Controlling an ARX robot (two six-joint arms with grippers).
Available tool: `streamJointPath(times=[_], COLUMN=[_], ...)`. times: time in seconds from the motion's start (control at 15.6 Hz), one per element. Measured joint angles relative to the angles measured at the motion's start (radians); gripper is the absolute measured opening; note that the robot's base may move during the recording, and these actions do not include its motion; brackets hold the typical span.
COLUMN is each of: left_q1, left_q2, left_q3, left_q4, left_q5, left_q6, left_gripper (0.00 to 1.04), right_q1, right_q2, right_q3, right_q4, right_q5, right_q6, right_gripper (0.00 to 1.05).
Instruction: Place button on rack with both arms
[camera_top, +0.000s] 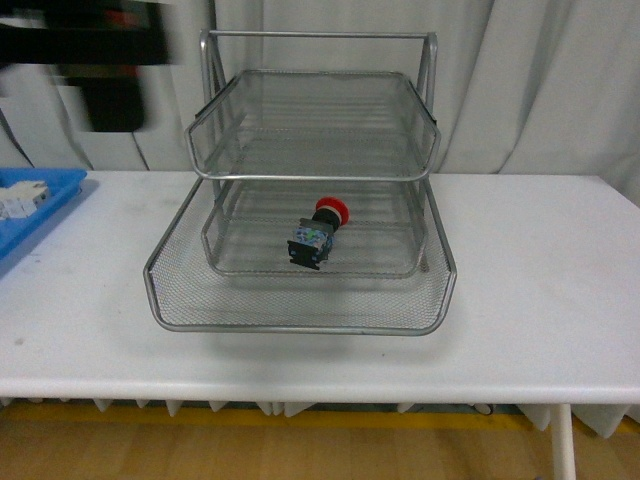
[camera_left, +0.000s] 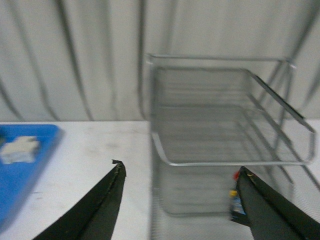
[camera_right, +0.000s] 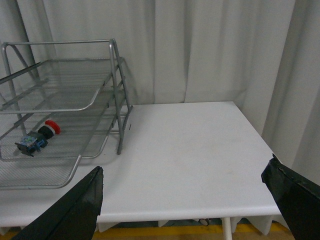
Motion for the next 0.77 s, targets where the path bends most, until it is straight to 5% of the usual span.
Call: streamJointPath(times=[0.13, 0.32, 0.64, 0.77], left_q1=[0.149, 0.217, 0.304, 0.409], left_q2=[-0.271, -0.417, -0.615, -0.691], left_q3=[-0.211, -0.321, -0.427, -0.454], left_q4=[-0.024, -0.044, -0.139, -0.192], left_q5=[0.064, 0.171, 0.257, 0.333], left_q6=[0.016, 0.020, 0.023, 0.023], left_gripper=[0.44, 0.04, 0.02, 0.02], right_q1=[0.000, 0.000, 0.000, 0.000], right_q2=[0.000, 0.000, 0.000, 0.000], right_q3=[0.000, 0.000, 0.000, 0.000], right_q4=[0.001, 0.001, 0.001, 0.001], right_q5=[0.000, 0.000, 0.000, 0.000], right_q6=[0.000, 0.000, 0.000, 0.000], right_gripper=[0.98, 0.98, 0.98, 0.98])
